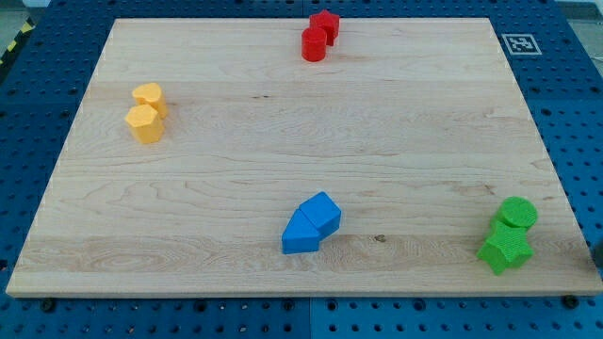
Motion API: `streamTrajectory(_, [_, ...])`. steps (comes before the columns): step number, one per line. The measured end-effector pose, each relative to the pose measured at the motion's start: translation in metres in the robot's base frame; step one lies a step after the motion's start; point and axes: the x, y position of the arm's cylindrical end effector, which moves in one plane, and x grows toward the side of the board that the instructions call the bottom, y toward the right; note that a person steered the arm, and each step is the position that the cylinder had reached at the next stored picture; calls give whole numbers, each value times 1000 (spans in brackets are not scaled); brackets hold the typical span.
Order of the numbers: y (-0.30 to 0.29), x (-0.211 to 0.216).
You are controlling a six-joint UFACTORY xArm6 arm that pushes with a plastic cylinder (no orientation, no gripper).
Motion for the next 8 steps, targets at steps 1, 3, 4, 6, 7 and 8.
streamTrajectory(1, [-13, 3])
streamTrajectory(3, [-55, 4])
streamTrajectory(4, [-71, 3])
streamTrajectory(6, [-90, 4])
streamTrajectory(7, [-96, 4])
streamTrajectory(8, [-97, 3])
